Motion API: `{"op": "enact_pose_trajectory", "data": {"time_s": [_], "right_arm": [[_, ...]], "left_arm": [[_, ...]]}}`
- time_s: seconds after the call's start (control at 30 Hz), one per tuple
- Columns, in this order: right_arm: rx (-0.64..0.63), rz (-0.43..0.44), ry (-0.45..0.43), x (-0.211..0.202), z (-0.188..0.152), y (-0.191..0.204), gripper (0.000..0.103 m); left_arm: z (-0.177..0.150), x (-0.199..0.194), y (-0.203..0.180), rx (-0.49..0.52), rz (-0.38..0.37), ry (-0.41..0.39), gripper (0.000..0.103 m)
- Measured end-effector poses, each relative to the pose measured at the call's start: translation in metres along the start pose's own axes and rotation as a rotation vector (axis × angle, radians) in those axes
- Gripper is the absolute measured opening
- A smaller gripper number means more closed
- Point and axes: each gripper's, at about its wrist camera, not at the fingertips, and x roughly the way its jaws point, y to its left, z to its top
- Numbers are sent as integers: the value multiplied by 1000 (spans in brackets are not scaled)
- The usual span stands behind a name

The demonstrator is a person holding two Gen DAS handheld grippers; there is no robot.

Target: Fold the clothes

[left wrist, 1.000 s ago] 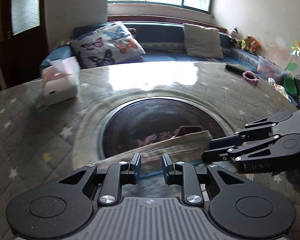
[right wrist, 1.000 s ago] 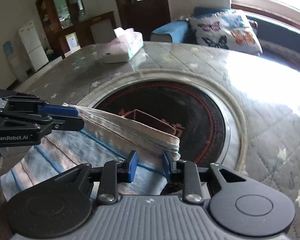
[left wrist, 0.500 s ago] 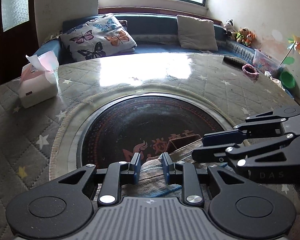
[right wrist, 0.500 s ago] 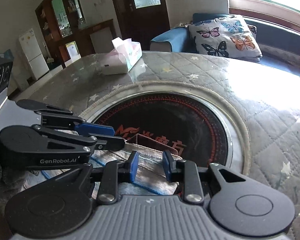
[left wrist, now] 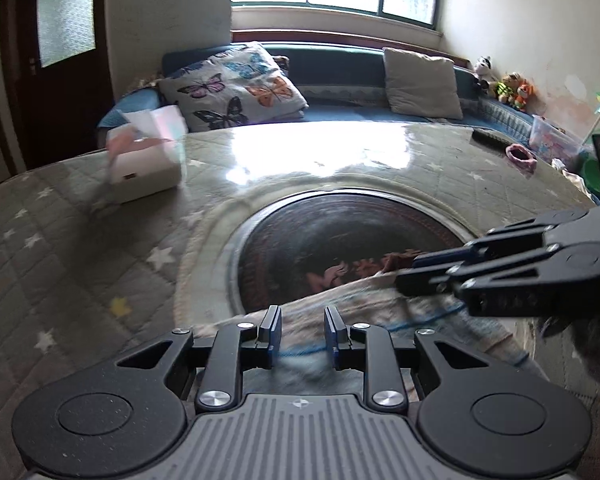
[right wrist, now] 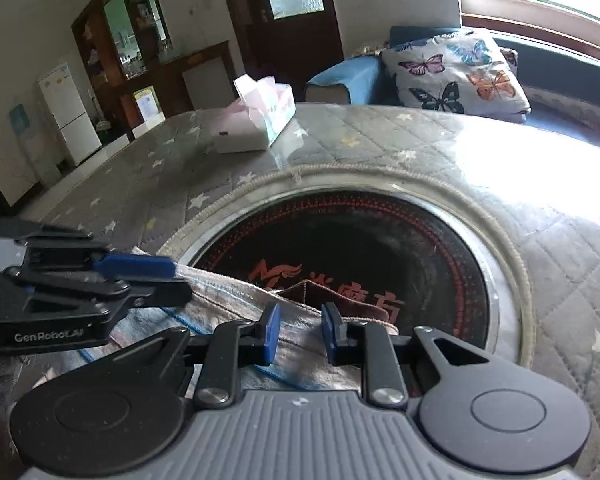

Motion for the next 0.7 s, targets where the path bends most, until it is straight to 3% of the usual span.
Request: {"op": "enact_pose_trajectory", "data": {"time_s": [0.23,0.47,0.63,0.7], "right_arm": [[-68,15,-18,-3,-3,21,23],[-73,25,4,-5,-6,30,23],[-173,77,18,-20,-18,57,25],[-208,102,30,-24,-25,69,31]], "left_arm": [[-17,-7,18,-48,49,11,26],[-19,-23,22,-59,46,-22,29],[-23,-29,19,-44,22,-20,29],[-25,-25,20,-42,19,-7,29]]}}
